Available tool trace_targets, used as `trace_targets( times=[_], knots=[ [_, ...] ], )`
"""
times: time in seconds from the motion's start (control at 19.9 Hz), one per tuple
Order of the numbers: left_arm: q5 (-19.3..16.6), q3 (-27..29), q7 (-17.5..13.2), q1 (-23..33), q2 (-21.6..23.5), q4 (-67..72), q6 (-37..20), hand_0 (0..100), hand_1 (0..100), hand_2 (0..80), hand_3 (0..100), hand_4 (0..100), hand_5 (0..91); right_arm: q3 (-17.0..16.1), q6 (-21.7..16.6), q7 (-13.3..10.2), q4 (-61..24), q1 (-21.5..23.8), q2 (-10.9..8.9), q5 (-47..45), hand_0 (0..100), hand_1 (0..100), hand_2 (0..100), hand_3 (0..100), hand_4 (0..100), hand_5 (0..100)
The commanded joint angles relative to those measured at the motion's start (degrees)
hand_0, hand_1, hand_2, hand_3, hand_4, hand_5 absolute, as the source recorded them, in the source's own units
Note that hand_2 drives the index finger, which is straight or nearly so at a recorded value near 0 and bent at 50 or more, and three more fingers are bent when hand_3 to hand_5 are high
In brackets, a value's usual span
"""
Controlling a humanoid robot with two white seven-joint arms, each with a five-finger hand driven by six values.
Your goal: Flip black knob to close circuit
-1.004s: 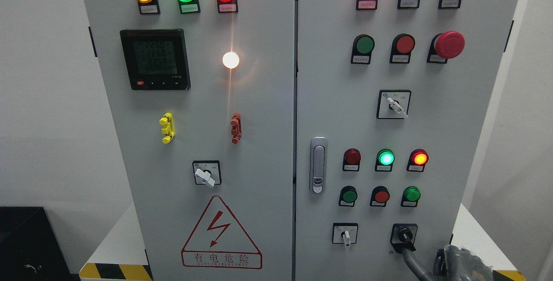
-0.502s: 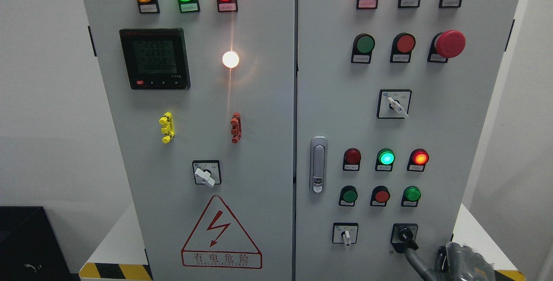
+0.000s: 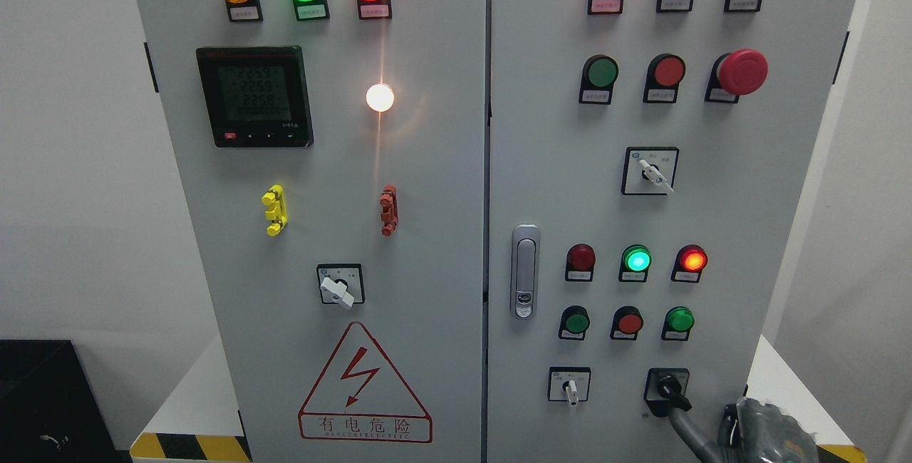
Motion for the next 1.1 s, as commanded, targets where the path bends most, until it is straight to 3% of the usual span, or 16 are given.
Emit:
trace_targets(
  times=[0.0,0.75,1.05],
  knots=[
    [0.00,0.00,0.00,1.23,-0.02,-1.32,-0.05,12,56,0.0,0,0,0.0,1.70,-0.18,-0.49,-1.52,1.16,0.06,-0.09,0,4,87,100,87,91],
    [0.00,0.00,0.00,1.23,-0.02,-1.32,-0.05,12,56,0.0,0,0,0.0,6.44,0.34,-1.02,-1.43,1.60,0.15,0.18,0,4,87,100,87,91],
    [0.00,0.00,0.00,1.23,-0.02,-1.32,-0.05,12,56,0.0,0,0,0.0,7.06,0.35,-1.72,-6.43,5.46,0.59,-0.17,0,4,87,100,87,91]
  ],
)
